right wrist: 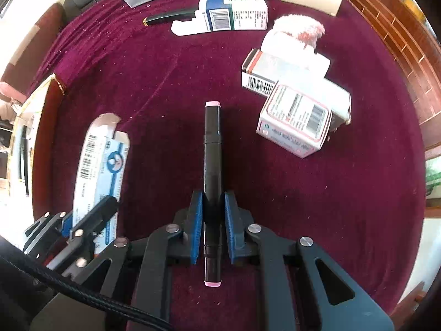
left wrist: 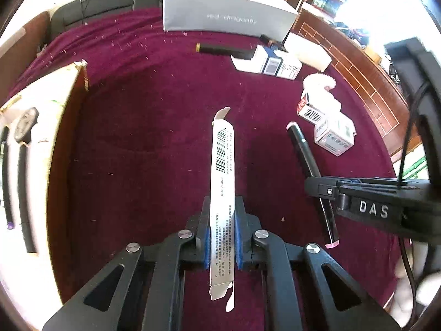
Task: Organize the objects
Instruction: 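Grasp pink-ended black marker with right tool while left tool holds toothpaste box, then place toothpaste box and marker into white tray, opening both tools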
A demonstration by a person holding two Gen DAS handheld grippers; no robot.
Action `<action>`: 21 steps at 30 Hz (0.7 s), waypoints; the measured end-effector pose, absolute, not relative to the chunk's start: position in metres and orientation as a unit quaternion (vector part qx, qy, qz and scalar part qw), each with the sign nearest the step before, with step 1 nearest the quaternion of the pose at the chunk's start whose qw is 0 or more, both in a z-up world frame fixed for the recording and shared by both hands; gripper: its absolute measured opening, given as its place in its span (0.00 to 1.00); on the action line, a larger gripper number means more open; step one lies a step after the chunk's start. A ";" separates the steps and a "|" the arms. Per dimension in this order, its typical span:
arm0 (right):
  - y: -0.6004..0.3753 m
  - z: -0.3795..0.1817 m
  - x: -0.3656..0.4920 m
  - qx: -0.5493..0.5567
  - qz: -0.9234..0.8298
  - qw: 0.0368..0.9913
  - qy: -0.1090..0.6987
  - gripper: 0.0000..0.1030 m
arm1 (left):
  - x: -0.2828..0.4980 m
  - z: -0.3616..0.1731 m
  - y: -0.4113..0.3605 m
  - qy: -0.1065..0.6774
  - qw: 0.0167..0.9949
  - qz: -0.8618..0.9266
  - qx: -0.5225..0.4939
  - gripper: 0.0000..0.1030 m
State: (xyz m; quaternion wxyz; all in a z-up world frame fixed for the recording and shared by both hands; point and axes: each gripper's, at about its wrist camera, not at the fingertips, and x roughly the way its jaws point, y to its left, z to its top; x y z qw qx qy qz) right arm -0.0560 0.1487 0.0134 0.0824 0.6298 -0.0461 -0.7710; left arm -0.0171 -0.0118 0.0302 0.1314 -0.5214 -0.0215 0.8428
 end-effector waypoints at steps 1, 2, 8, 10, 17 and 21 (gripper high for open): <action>0.150 0.014 -0.055 0.631 -0.770 0.086 -0.053 0.12 | -0.014 0.033 -0.015 -0.025 0.134 0.843 -0.520 0.10; 0.150 0.015 -0.053 0.631 -0.768 0.089 -0.060 0.12 | -0.010 0.038 -0.020 -0.029 0.134 0.845 -0.517 0.10; 0.142 0.029 -0.041 0.623 -0.768 0.117 -0.095 0.12 | 0.011 0.061 -0.048 -0.046 0.132 0.853 -0.503 0.10; 0.137 0.035 -0.038 0.620 -0.766 0.132 -0.108 0.12 | 0.016 0.066 -0.056 -0.049 0.129 0.855 -0.501 0.10; 0.120 0.051 -0.021 0.621 -0.744 0.181 -0.169 0.12 | 0.031 0.075 -0.101 -0.081 0.112 0.854 -0.501 0.10; 0.102 0.061 -0.020 0.617 -0.727 0.213 -0.211 0.12 | 0.039 0.080 -0.134 -0.094 0.097 0.858 -0.496 0.10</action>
